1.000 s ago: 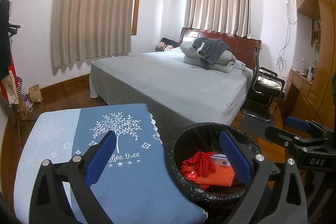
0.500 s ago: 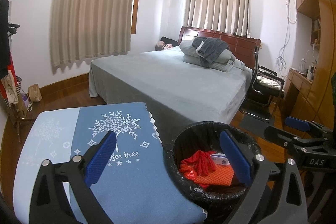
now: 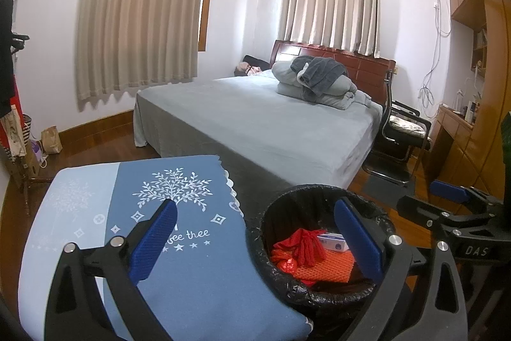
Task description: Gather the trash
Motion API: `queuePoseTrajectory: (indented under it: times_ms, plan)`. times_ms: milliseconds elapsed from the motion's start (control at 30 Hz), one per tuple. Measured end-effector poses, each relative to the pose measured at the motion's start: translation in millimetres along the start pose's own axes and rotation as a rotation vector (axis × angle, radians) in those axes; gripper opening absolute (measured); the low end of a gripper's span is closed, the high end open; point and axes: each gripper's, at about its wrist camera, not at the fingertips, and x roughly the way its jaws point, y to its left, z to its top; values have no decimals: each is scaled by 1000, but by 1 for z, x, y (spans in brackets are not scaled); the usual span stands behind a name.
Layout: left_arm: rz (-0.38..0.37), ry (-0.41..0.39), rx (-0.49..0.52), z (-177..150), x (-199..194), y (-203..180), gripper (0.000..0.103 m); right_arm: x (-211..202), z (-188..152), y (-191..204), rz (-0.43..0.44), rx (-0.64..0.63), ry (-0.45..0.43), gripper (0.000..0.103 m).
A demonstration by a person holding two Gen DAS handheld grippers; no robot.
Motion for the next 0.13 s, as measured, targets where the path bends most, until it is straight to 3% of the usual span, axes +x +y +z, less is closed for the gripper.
queuePoseTrajectory:
  times_ms: [133]
  plan:
    - [0, 1, -1, 0, 0, -1, 97, 0, 1, -1, 0, -1, 1, 98]
